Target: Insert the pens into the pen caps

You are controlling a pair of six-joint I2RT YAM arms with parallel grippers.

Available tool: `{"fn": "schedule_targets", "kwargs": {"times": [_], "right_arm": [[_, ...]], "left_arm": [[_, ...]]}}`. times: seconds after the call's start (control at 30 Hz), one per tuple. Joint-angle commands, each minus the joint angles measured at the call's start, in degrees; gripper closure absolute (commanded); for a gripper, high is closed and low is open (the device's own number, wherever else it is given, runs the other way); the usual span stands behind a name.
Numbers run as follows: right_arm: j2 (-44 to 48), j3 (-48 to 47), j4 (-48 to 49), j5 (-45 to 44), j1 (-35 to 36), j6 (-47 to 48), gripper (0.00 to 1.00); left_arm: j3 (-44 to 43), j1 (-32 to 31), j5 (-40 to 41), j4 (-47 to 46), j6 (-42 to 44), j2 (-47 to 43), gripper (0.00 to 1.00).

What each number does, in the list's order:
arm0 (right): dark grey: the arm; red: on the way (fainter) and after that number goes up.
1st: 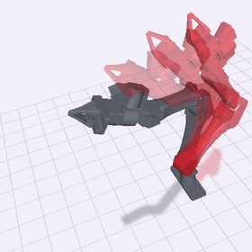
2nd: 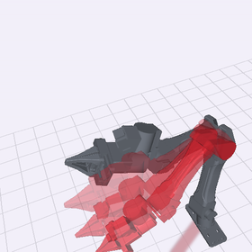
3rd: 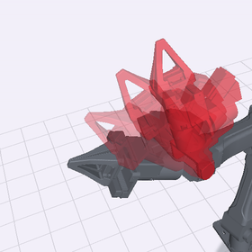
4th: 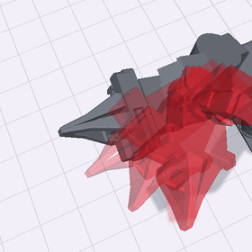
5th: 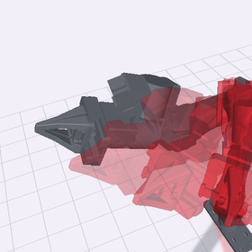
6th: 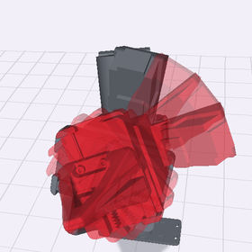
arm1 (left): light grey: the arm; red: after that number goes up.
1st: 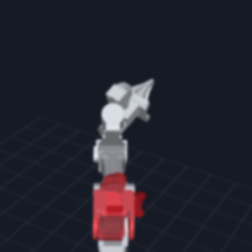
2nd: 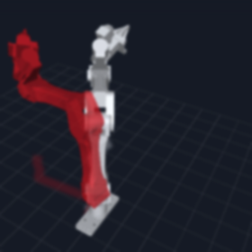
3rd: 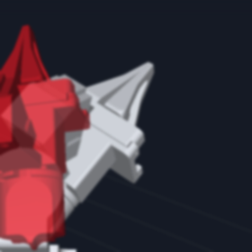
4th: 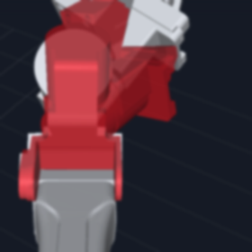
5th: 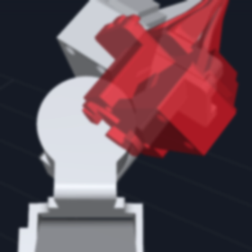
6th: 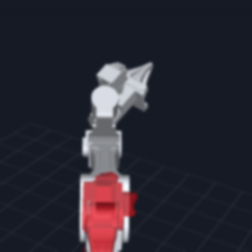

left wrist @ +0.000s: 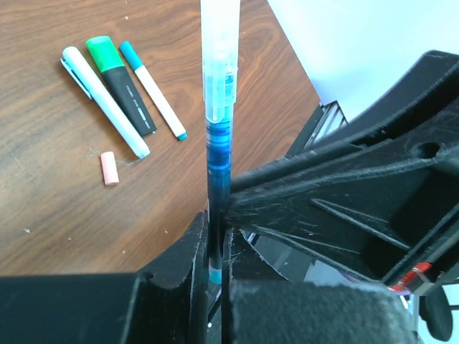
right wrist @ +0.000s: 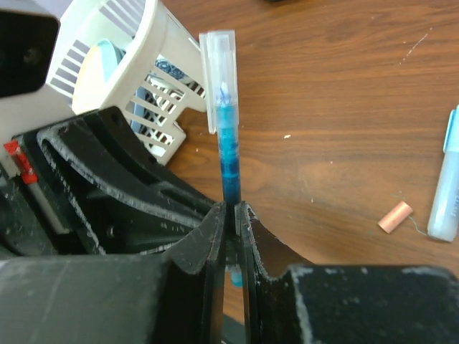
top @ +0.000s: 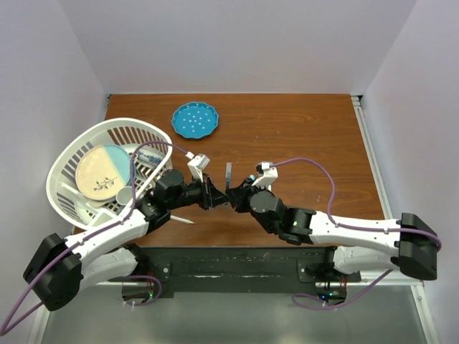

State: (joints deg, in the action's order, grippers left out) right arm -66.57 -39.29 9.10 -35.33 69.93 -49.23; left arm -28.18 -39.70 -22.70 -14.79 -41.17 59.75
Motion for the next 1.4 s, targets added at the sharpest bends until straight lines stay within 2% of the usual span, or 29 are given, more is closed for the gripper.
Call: {"fn": "schedule_targets", "kwargs": {"times": [0.0,0.03,0.07,0.1,0.13,0.23,0.33,0.53,0.73,0.9,1.03,1.17,1.2,1.23,1.3,1.37], "right_arm": [[5.12,-1.04,-3.82,4.66,3.9,0.53,1.0],[5.91,-1.92,-5.4,3.79,3.9,1.24,1.0],[6.62,-2.8,-8.37,3.08,3.81,1.77,0.94],[8.19,-4.2,-8.92,2.38,3.9,3.08,0.78],[8.9,-4.74,-10.32,1.94,3.81,3.7,0.68],[11.01,-6.5,-12.53,1.14,3.81,6.07,0.49],[11.63,-8.43,-13.85,-0.08,3.81,7.83,0.39],[10.67,-14.23,-15.87,-3.42,3.72,11.87,0.36],[5.66,-21.96,-21.05,-7.12,2.41,13.29,0.37],[2.85,-24.78,-21.06,-5.89,1.26,13.81,0.39],[1.97,-25.05,-19.21,-4.31,1.0,14.43,0.52],[1.18,-23.74,-18.33,-2.12,1.0,13.47,0.57],[1.09,-23.29,-18.07,-1.85,1.0,13.2,0.6],[1.09,-22.77,-17.89,-1.58,1.0,12.85,0.79],[1.44,-21.19,-17.37,-0.8,1.08,12.06,1.0],[2.05,-19.7,-16.31,0.34,1.0,11.97,1.0]], "left_arm": [[-2.67,1.12,2.58,-11.23,2.93,-1.46,1.0],[-2.23,1.12,1.53,-11.14,3.54,-1.74,1.0],[-1.36,1.12,-0.14,-10.71,4.25,-2.35,1.0],[-0.82,1.03,-1.11,-10.53,5.73,-3.83,1.0],[-0.21,1.12,-1.99,-10.18,6.36,-4.54,1.0],[1.81,1.03,-5.86,-9.47,8.03,-7.09,1.0],[3.31,0.86,-9.29,-9.73,8.12,-8.59,1.0],[4.63,0.42,-12.37,-11.57,7.07,-9.82,1.0],[5.51,0.06,-14.92,-15.09,6.1,-9.91,1.0],[6.12,-0.29,-15.8,-15.89,5.83,-10.18,1.0],[5.95,-0.55,-15.8,-15.98,6.1,-10.09,1.0],[5.69,-0.55,-15.97,-16.24,6.1,-9.56,1.0],[5.6,-0.55,-16.15,-16.5,6.01,-9.39,1.0],[5.42,-0.55,-16.5,-17.02,5.92,-9.3,1.0],[5.25,-0.55,-16.33,-17.29,5.66,-9.12,1.0],[4.81,-0.46,-15.27,-17.64,5.31,-9.12,1.0]]}}
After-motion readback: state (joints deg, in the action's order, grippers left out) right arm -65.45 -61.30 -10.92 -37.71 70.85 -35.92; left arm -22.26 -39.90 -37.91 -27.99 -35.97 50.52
